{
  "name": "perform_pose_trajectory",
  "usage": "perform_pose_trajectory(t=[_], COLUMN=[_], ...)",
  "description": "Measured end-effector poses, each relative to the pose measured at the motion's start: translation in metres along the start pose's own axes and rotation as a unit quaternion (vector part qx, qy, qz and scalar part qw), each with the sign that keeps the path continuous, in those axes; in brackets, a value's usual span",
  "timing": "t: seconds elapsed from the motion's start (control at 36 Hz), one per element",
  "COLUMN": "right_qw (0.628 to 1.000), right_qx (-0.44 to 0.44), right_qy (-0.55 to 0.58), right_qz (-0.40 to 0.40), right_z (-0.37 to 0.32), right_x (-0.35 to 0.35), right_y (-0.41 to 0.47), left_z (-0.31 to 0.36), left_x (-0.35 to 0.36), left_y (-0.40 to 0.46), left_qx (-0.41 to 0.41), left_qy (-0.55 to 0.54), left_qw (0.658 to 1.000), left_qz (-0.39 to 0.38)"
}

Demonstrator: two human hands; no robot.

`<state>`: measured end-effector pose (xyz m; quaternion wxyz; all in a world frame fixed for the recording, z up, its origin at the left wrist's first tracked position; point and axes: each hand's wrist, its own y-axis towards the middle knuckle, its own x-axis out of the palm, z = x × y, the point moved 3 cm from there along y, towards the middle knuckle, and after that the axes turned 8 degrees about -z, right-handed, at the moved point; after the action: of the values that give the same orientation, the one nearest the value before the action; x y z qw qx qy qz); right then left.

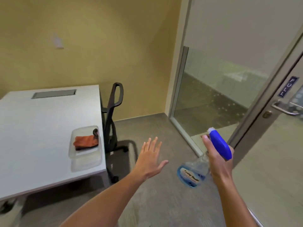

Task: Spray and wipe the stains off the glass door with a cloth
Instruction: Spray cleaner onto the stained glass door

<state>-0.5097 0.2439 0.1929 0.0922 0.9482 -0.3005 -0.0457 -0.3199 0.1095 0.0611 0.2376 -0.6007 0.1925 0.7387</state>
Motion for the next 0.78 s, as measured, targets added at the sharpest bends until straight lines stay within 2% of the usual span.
perform_pose_trajectory(t=[0.22, 0.36, 0.61, 0.78], right_qw=[0.997, 0.992, 0.985, 0.982], right_qx=[-0.017, 0.013, -0.01, 0.03], right_qy=[0.008, 0.001, 0.006, -0.002], right_qz=[-0.081, -0.128, -0.171, -0.186], right_z=[-0.025, -0.028, -0.043, -0.016], right_x=[0.089, 0.144, 0.272, 0.351], right_y=[-0.045, -0.067, -0.122, -0.144], left_z=[-0.071, -0.127, -0.252, -0.33], left_x=[-0.024, -0.038, -0.037, -0.032], left_y=[-0.073, -0.112, -0.195, -0.248], left_qx=[-0.061, -0.085, -0.125, -0.176], left_qy=[0.035, 0.035, -0.032, -0.026], left_qw=[0.997, 0.996, 0.992, 0.984], left_qz=[-0.017, -0.007, 0.014, 0.013])
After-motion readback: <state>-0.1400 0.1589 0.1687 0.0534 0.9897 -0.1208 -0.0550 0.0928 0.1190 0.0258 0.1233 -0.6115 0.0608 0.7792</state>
